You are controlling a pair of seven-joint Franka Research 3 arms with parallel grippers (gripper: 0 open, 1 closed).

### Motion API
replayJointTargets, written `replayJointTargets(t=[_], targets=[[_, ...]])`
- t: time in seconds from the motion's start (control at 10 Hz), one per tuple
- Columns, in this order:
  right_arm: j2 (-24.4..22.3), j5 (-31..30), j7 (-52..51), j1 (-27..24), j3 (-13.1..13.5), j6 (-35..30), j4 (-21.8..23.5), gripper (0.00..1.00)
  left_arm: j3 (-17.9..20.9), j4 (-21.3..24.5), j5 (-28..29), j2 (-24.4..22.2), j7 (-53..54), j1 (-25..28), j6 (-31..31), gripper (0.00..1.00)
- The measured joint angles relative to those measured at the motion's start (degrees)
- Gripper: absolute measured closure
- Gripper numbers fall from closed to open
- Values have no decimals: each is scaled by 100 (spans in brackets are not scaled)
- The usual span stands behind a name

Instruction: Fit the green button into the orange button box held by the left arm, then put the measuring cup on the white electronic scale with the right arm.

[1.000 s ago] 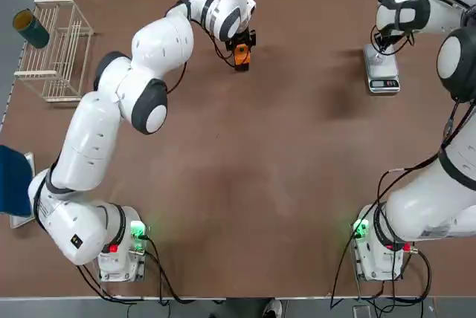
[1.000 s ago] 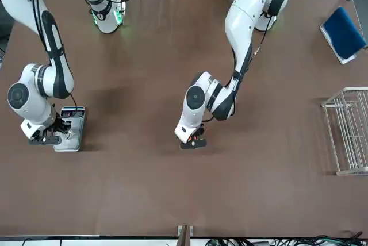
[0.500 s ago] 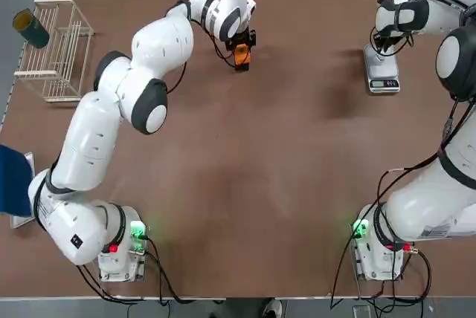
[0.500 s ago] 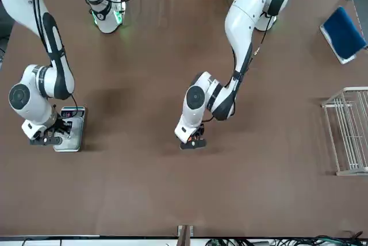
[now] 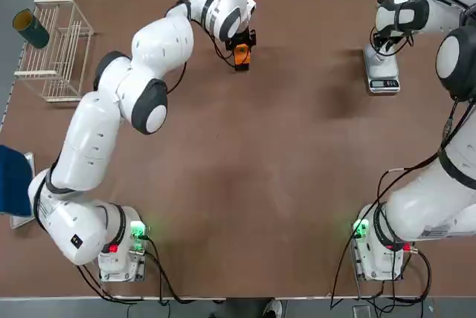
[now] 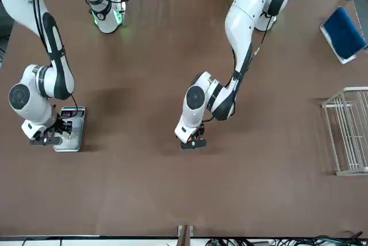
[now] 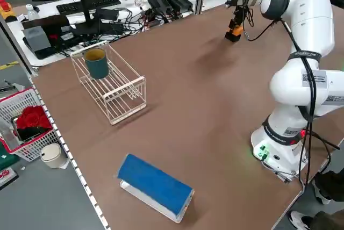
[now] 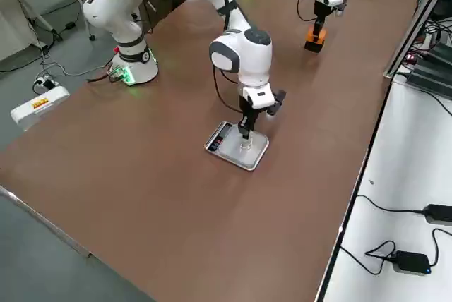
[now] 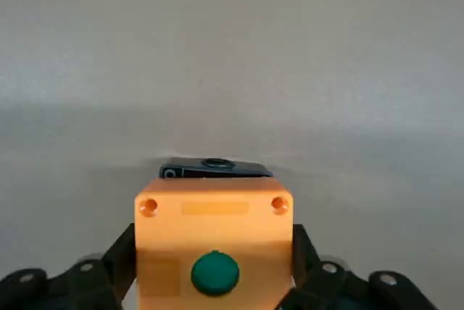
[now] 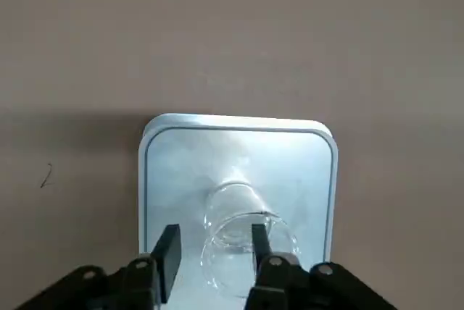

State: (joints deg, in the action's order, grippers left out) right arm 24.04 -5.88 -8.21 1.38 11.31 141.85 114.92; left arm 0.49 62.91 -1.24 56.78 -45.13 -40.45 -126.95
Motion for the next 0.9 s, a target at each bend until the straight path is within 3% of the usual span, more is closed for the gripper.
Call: replayJointTargets(t=[0.3, 0.9], targets=[[0, 0, 0, 11, -6, -83, -2, 49, 3, -11, 0, 0, 0, 0, -8, 1], [-248, 1, 0, 90, -14, -807, -207, 48, 39, -132, 0, -16, 0, 6, 107, 1]])
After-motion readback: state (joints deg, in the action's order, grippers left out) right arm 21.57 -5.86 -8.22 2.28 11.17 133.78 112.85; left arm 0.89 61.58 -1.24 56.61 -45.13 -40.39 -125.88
